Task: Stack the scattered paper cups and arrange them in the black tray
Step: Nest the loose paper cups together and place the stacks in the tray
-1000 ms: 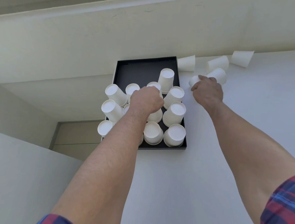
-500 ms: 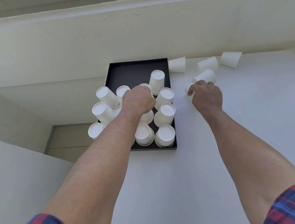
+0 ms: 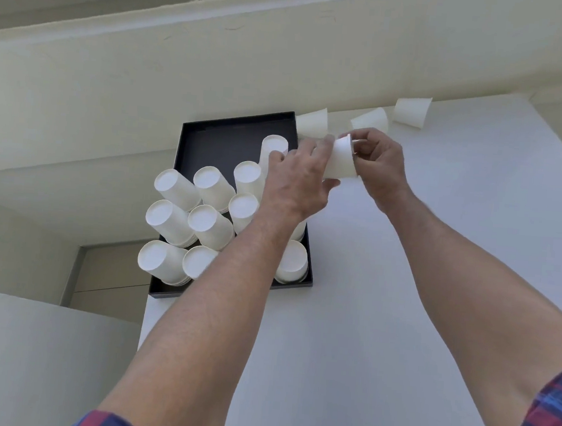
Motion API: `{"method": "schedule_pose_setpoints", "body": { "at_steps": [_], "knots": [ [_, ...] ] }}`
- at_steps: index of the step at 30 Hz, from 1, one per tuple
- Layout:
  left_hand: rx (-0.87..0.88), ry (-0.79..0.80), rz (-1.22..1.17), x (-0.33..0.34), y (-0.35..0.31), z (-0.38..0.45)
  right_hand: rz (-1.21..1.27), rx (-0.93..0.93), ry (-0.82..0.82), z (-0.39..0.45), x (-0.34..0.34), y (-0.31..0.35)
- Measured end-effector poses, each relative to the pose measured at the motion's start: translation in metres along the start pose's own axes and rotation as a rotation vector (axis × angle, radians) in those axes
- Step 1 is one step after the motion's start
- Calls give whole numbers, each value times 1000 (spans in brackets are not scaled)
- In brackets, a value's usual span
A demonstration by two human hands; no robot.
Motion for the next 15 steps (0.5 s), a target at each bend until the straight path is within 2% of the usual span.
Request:
{"method": "schedule_pose_setpoints", "body": {
  "at_steps": [2,4,7,9,15],
  "knots": [
    [-15,-11,-8,2,1,-1,-12,12,25,0,-2,-4],
    [-31,-24,9,4,5,-1,-53,65,-53,1,-14,-16],
    [-58,-32,44,6,14,-2,-426,167,-245,6,-49,-38],
    [-47,-45,69,6,18,-4,-699,273,-170,14,-58,-55],
    [-36,-80,64,1,26,-7,-899,401,-17,41,-53,-74]
  ]
}}
Point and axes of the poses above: each hand's wrist, its own z-axis towards the middle knuckle, its own x-axis out of the palm, y = z × x, the point moved 10 cm from there along z, towards the middle knuckle, and after that the axes turned 5 degrees about -x, right-handed, at the moved point
